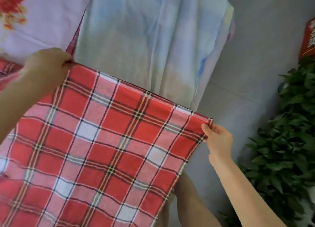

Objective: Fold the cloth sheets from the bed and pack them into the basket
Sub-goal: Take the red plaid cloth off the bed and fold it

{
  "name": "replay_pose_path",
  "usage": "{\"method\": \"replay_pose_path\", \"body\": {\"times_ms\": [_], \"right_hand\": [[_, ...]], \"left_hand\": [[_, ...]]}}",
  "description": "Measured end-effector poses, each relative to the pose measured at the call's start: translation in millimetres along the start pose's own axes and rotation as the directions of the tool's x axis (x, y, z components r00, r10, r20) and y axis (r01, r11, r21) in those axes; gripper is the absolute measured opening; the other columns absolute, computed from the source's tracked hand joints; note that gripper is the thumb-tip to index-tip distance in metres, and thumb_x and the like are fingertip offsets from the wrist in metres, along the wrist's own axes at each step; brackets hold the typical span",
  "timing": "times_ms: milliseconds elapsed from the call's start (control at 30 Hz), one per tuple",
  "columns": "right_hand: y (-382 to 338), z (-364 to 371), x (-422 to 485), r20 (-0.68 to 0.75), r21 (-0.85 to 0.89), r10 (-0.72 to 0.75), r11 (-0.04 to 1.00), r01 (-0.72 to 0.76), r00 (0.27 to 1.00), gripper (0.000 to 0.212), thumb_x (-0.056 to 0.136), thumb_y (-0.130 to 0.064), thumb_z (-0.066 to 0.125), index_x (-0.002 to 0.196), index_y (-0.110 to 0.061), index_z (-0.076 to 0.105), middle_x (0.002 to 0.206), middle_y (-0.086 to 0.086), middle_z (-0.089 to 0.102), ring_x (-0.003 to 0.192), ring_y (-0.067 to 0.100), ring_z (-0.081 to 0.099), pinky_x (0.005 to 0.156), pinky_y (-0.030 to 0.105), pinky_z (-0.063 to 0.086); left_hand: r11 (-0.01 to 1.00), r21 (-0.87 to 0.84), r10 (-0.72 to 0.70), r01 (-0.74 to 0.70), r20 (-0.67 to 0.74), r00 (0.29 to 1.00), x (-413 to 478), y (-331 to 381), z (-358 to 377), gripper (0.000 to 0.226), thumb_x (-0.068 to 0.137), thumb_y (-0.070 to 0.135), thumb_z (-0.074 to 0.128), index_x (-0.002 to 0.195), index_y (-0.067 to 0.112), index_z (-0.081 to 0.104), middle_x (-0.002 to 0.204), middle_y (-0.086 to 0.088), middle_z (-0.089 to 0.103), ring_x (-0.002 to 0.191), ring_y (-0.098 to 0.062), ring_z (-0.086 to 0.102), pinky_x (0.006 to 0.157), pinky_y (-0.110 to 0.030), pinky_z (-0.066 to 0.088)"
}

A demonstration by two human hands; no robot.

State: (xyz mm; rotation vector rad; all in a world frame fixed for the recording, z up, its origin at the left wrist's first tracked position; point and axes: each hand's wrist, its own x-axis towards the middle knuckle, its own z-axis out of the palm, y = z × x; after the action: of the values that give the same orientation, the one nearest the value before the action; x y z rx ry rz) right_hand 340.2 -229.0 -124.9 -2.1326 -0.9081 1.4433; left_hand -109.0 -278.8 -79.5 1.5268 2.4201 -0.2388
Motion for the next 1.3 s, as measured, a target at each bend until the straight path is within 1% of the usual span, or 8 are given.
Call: {"method": "replay_pose_path", "body": {"times_ms": [233, 333, 467, 667, 767, 933, 1033, 1300], "right_hand": [[16, 34, 43, -0.037, -0.380, 0.024, 0.924, -0.036, 0.999, 0.027, 0.086, -0.020, 0.065, 0.069, 0.001, 0.059, 0.070, 0.023, 0.057, 0.066, 0.025, 0.050, 0.062, 0.034, 0.038], [-6, 35, 31, -0.028, -0.748, -0.227, 0.651, 0.130, 0.974, 0.026, 0.084, -0.013, 0.064, 0.110, -0.010, 0.061, 0.103, 0.015, 0.066, 0.095, 0.035, 0.060, 0.075, 0.037, 0.042], [-53, 82, -3, 0.306, -0.763, -0.708, 0.217, 0.609, 0.637, 0.042, 0.068, -0.005, 0.074, 0.109, -0.007, 0.062, 0.097, 0.013, 0.066, 0.087, 0.037, 0.060, 0.076, 0.042, 0.043], [-106, 238, -70, 0.829, -0.196, -0.531, 0.020, 0.980, 0.177, 0.032, 0.072, -0.014, 0.076, 0.102, -0.008, 0.067, 0.092, 0.010, 0.069, 0.083, 0.034, 0.063, 0.075, 0.041, 0.047], [-121, 307, -94, 0.908, -0.117, -0.409, -0.047, 0.992, 0.088, 0.029, 0.090, -0.024, 0.058, 0.116, -0.011, 0.061, 0.111, 0.009, 0.064, 0.102, 0.032, 0.056, 0.086, 0.039, 0.038], [-135, 388, -117, 0.950, -0.129, -0.297, -0.096, 0.987, 0.095, 0.030, 0.096, -0.024, 0.048, 0.116, -0.004, 0.058, 0.115, 0.018, 0.062, 0.111, 0.034, 0.055, 0.089, 0.039, 0.041], [-133, 439, -134, 0.967, -0.184, -0.200, -0.128, 0.975, 0.156, 0.027, 0.098, -0.018, 0.043, 0.117, -0.003, 0.056, 0.119, 0.018, 0.059, 0.114, 0.032, 0.054, 0.090, 0.035, 0.041], [-123, 507, -151, 0.950, -0.308, -0.067, -0.034, 0.951, 0.305, 0.029, 0.084, -0.029, 0.059, 0.098, -0.006, 0.068, 0.102, 0.016, 0.068, 0.099, 0.033, 0.062, 0.080, 0.034, 0.049]], "left_hand": [[0.997, 0.058, -0.066, 0.057, 0.165, 0.984, 6, 25, 16, 0.025, 0.089, 0.024, 0.060, 0.101, 0.004, 0.069, 0.105, -0.026, 0.063, 0.097, -0.043, 0.059, 0.082, -0.045, 0.046], [0.997, 0.068, -0.040, 0.029, 0.167, 0.985, -2, 21, 6, 0.030, 0.087, 0.036, 0.063, 0.104, 0.012, 0.070, 0.100, -0.021, 0.068, 0.094, -0.038, 0.063, 0.080, -0.040, 0.045], [0.999, -0.020, -0.040, 0.044, 0.169, 0.985, -12, 0, -4, 0.036, 0.078, 0.042, 0.072, 0.110, 0.024, 0.071, 0.094, -0.018, 0.071, 0.092, -0.034, 0.066, 0.082, -0.036, 0.046], [0.999, -0.043, 0.038, -0.030, 0.224, 0.974, -29, -44, -4, 0.048, 0.073, 0.059, 0.059, 0.101, 0.023, 0.072, 0.092, -0.006, 0.073, 0.089, -0.027, 0.068, 0.077, -0.031, 0.046], [0.994, 0.039, 0.083, -0.098, 0.290, 0.954, -39, -72, 2, 0.032, 0.075, 0.048, 0.059, 0.092, 0.024, 0.071, 0.094, 0.001, 0.072, 0.094, -0.023, 0.066, 0.081, -0.031, 0.043], [0.993, 0.122, -0.040, -0.002, 0.341, 0.939, -62, -127, 7, 0.012, 0.053, 0.017, 0.073, 0.059, 0.023, 0.064, 0.059, 0.004, 0.063, 0.060, -0.018, 0.066, 0.055, -0.025, 0.039], [0.953, -0.005, -0.289, 0.303, 0.291, 0.912, -72, -172, 21, 0.026, 0.074, 0.012, 0.060, 0.095, 0.025, 0.069, 0.097, 0.000, 0.067, 0.097, -0.024, 0.063, 0.076, -0.030, 0.046], [0.260, -0.472, -0.842, 0.842, 0.317, 0.437, -57, -220, 51, 0.059, 0.091, 0.051, 0.048, 0.109, -0.005, 0.056, 0.111, -0.022, 0.062, 0.109, -0.037, 0.056, 0.086, -0.035, 0.044]]}}
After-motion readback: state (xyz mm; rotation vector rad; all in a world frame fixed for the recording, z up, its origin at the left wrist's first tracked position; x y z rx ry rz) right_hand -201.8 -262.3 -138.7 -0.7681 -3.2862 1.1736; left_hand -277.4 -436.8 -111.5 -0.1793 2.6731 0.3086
